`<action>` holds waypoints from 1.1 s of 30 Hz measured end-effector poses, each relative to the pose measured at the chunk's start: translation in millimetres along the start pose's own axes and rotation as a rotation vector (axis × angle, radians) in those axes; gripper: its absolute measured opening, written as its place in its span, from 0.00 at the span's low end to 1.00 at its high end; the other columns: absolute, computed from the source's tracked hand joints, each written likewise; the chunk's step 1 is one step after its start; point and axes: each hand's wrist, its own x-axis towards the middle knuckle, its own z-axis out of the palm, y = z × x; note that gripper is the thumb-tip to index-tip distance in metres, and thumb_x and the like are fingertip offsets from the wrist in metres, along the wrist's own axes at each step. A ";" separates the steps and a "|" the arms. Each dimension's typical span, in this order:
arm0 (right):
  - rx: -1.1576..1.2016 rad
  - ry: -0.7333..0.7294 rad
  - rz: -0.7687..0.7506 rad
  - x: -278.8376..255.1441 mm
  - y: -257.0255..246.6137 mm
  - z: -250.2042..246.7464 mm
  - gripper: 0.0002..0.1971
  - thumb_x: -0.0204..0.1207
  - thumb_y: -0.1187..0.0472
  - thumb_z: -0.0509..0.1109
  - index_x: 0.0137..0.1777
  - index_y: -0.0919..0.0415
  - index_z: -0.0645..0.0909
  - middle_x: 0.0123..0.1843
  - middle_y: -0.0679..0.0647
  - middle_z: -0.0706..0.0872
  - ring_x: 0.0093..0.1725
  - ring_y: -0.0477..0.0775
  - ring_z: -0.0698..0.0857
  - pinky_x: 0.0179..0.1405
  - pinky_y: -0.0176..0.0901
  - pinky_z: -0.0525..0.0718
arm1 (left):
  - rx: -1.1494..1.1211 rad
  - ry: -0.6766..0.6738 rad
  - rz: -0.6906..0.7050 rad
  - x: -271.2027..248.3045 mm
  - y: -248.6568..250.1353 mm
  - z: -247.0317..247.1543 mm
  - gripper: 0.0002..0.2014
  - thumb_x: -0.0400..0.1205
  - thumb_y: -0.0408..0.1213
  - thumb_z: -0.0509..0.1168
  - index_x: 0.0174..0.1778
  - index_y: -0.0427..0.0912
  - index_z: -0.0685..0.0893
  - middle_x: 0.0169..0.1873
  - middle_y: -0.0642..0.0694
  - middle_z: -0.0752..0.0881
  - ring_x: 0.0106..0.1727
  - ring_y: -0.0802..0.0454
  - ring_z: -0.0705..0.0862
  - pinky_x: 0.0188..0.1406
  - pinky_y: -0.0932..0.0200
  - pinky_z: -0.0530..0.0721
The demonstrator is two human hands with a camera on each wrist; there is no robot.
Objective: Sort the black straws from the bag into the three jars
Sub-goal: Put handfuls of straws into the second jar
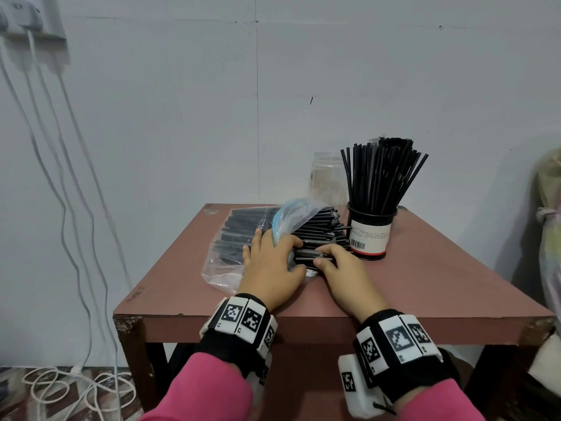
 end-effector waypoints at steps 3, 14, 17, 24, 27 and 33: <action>0.102 0.029 0.010 -2.4 0.0 -2.6 0.10 0.78 0.63 0.71 0.58 0.56 0.82 0.56 0.50 0.86 0.59 0.49 0.83 0.61 0.42 0.77 | 0.015 0.012 0.002 0.6 -0.9 1.4 0.14 0.82 0.44 0.62 0.63 0.57 0.76 0.74 0.45 0.67 0.84 0.44 0.44 0.81 0.35 0.42; 0.093 -0.031 0.019 -2.5 1.6 -2.7 0.14 0.74 0.66 0.74 0.56 0.51 0.80 0.53 0.47 0.84 0.56 0.48 0.82 0.58 0.41 0.77 | 0.030 0.012 0.002 0.7 -0.3 1.7 0.15 0.83 0.46 0.61 0.66 0.58 0.76 0.74 0.45 0.66 0.84 0.44 0.45 0.81 0.35 0.43; 0.144 0.025 0.013 -2.5 3.2 -2.8 0.13 0.74 0.68 0.73 0.55 0.52 0.81 0.54 0.49 0.86 0.58 0.50 0.83 0.62 0.44 0.78 | 0.030 0.009 0.001 1.1 -0.4 1.8 0.16 0.81 0.46 0.63 0.66 0.59 0.76 0.74 0.45 0.66 0.84 0.44 0.45 0.81 0.35 0.42; 0.404 0.107 0.038 -5.1 3.0 -6.3 0.17 0.70 0.74 0.76 0.51 0.52 0.83 0.50 0.52 0.89 0.52 0.52 0.88 0.56 0.44 0.85 | 0.032 0.017 0.007 0.8 -0.4 2.0 0.18 0.82 0.43 0.63 0.69 0.58 0.75 0.75 0.45 0.66 0.84 0.44 0.44 0.82 0.35 0.41; 0.446 0.100 0.030 -4.2 5.5 -4.5 0.17 0.66 0.67 0.80 0.49 0.47 0.84 0.51 0.53 0.90 0.53 0.53 0.89 0.56 0.49 0.86 | 0.051 0.001 0.021 1.5 -1.3 2.5 0.19 0.82 0.45 0.62 0.70 0.61 0.75 0.75 0.44 0.65 0.84 0.43 0.44 0.81 0.34 0.42; 0.468 0.054 0.004 -4.8 0.8 -3.5 0.11 0.74 0.70 0.74 0.47 0.53 0.88 0.40 0.53 0.91 0.37 0.47 0.89 0.38 0.38 0.83 | 0.055 -0.038 0.051 2.1 -1.8 3.1 0.20 0.82 0.46 0.63 0.70 0.65 0.75 0.76 0.46 0.64 0.84 0.42 0.43 0.81 0.34 0.40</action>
